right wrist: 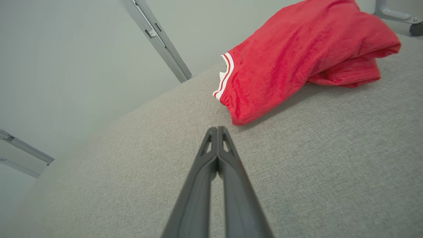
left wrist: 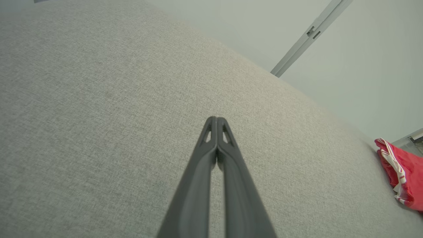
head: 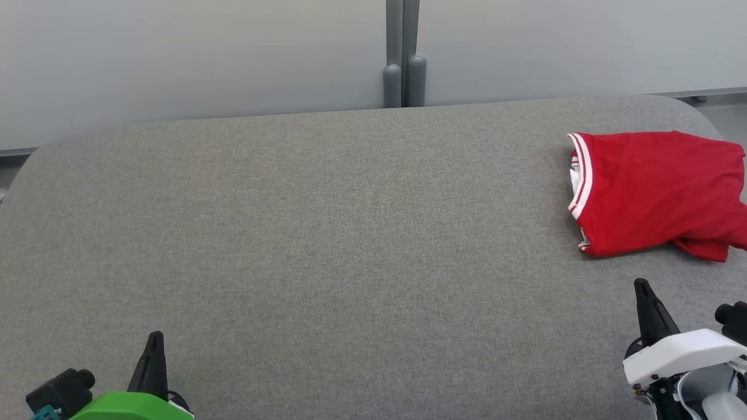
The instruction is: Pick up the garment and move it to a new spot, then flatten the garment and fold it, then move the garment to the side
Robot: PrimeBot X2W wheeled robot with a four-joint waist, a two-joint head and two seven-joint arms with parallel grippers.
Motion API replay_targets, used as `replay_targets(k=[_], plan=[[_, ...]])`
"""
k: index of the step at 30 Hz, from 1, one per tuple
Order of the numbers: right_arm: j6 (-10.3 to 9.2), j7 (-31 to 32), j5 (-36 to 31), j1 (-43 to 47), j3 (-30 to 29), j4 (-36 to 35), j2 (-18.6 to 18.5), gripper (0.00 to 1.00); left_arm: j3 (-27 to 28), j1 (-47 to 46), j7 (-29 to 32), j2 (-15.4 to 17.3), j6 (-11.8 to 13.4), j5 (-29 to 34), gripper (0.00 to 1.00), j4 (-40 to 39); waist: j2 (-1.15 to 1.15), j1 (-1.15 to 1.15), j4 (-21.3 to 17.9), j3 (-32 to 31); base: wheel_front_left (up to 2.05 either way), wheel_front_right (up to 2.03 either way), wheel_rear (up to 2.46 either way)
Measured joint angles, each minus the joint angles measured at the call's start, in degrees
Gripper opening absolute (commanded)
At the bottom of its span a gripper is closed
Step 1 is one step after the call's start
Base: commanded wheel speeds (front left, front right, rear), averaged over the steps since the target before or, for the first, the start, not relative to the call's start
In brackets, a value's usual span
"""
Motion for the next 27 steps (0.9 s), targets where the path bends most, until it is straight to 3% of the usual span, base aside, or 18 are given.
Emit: replay_targets(k=[27], plan=[[3.55,4.13,20.42,-3.18,-4.00,2.08,2.54,0.00,3.23,-3.24,5.11,-1.76,-2.74,-17.66,0.00,1.56,0.00,0.00,-1.21,0.02,0.00,0.00,0.00]])
